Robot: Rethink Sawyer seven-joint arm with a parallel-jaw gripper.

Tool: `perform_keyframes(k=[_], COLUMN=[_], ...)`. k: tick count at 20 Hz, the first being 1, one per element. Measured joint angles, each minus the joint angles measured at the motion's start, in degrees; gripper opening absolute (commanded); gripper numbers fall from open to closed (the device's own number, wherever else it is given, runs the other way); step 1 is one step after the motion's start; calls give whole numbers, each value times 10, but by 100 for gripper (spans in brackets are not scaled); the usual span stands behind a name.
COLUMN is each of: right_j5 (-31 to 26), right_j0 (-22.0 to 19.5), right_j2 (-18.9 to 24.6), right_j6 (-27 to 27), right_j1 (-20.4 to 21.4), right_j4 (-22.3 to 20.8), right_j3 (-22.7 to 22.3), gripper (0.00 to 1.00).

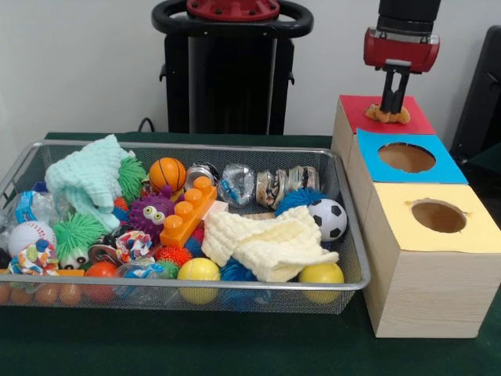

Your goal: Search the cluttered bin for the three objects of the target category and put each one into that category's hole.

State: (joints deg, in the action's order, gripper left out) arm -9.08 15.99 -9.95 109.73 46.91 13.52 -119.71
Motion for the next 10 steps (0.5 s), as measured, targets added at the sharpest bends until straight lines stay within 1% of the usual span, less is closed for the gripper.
perform_keyframes(k=[4,10], right_j5=[-5,-10], right_j0=[11,15], right_j2=[0,-1], right_j6=[0,0], right_j1=[2,2], right_j4=[0,0], right_j3=[0,-1], gripper=[0,0])
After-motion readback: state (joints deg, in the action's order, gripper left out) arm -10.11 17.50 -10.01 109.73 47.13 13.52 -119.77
